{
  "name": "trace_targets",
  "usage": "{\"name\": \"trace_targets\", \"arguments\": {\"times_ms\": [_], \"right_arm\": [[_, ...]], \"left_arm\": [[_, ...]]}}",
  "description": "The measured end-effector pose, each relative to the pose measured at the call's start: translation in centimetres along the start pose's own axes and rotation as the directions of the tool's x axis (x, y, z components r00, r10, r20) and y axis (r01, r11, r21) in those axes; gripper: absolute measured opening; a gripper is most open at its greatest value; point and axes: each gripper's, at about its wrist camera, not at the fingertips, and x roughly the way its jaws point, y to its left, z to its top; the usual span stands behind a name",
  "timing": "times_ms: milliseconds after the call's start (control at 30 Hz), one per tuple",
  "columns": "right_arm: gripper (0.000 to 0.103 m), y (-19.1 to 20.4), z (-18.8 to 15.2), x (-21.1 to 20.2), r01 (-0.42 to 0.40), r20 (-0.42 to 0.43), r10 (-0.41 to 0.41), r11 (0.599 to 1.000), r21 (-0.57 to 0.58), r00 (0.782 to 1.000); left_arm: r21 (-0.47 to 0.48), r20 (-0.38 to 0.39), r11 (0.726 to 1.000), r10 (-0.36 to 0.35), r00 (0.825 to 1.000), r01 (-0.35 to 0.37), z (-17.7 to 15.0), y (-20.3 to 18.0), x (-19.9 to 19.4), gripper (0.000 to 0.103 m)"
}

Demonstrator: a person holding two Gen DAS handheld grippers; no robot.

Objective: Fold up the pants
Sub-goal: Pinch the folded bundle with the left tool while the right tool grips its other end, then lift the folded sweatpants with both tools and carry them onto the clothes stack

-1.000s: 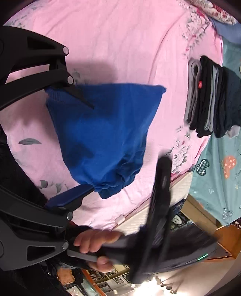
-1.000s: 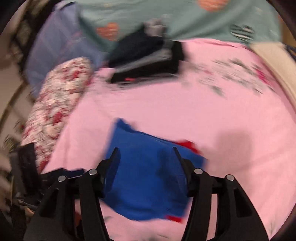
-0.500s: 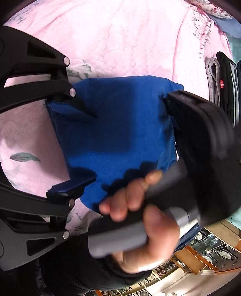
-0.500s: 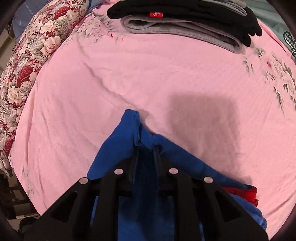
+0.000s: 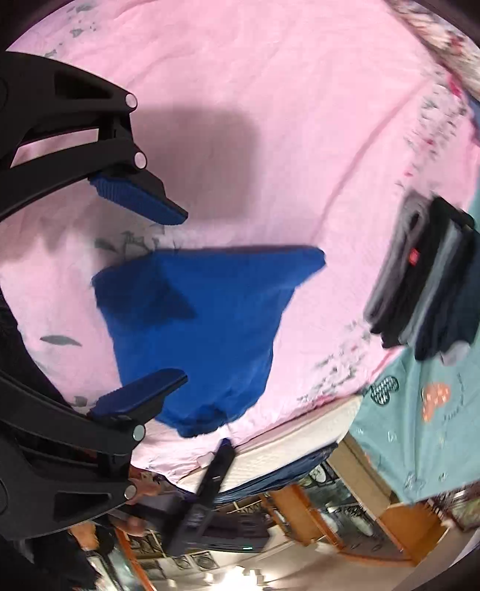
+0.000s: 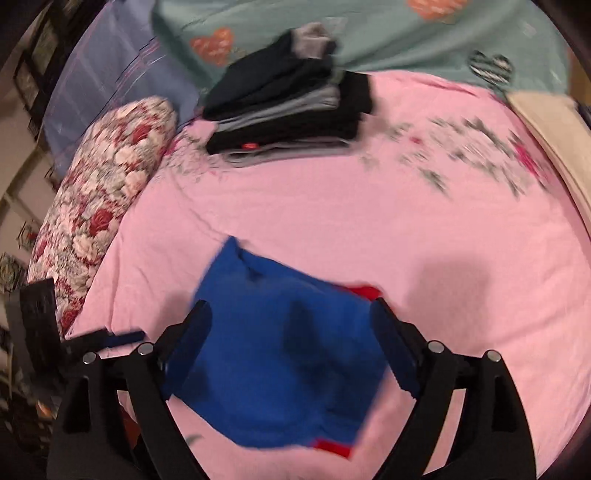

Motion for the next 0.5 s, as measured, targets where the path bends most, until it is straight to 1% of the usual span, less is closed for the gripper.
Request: {"name": "trace_targets", "arguments": {"times_ms": [67,167,200,233,267,300,333,400,433,500], "right_arm": [[0.088,-2.3,-2.1,-0.5,-0.001,-0.007,0.002,0.997,0.071,1.000],[0.088,-4.2,-4.5,0.2,-0.017,-0.042,0.024,0.988,0.153,0.999],[0.088,-4.7,-5.0,0.4,-0.025,-0.057,0.035,0.984,0.175,0.998],[0.087,-5.3,-5.4,0.8,-0.032,-0.073,0.048,0.979,0.203,0.996],[0.087,-5.8,-5.6,0.7,-0.040,-0.081,0.059,0.975,0.220,0.995],[0.087,-6.2,-5.7,0.8,-0.055,-0.084,0.077,0.970,0.237,0.993],[0.088,-6.3,-5.6,0.7,-0.065,-0.084,0.088,0.967,0.245,0.993],[0.088,-6.7,-5.3,1.2,-0.085,-0.094,0.113,0.961,0.262,0.989],[0.087,-6.6,-5.2,1.5,-0.095,-0.101,0.126,0.959,0.266,0.987],[0.088,-6.4,-4.8,3.0,-0.131,-0.138,0.174,0.953,0.275,0.975]], "left_arm": [[-0.036,-0.060,0.999,-0.034,0.998,0.032,0.2,0.4,2.0,0.082],[-0.074,-0.122,0.996,-0.049,0.991,0.040,0.4,0.7,4.5,0.082],[-0.083,-0.132,0.995,-0.063,0.989,0.052,0.2,0.5,5.0,0.082],[-0.079,-0.122,0.995,-0.072,0.990,0.062,0.3,0.3,5.3,0.082],[-0.083,-0.136,0.992,-0.101,0.986,0.090,0.4,0.1,5.7,0.082],[-0.090,-0.152,0.989,-0.130,0.980,0.117,0.8,-0.3,6.3,0.084],[-0.087,-0.159,0.988,-0.139,0.977,0.127,1.2,-0.7,6.9,0.087],[-0.071,-0.170,0.989,-0.141,0.975,0.130,1.1,-1.1,7.4,0.090],[-0.073,-0.176,0.987,-0.153,0.972,0.143,1.4,-1.3,7.9,0.090],[-0.080,-0.184,0.983,-0.179,0.966,0.166,1.7,-1.0,8.3,0.091]]}}
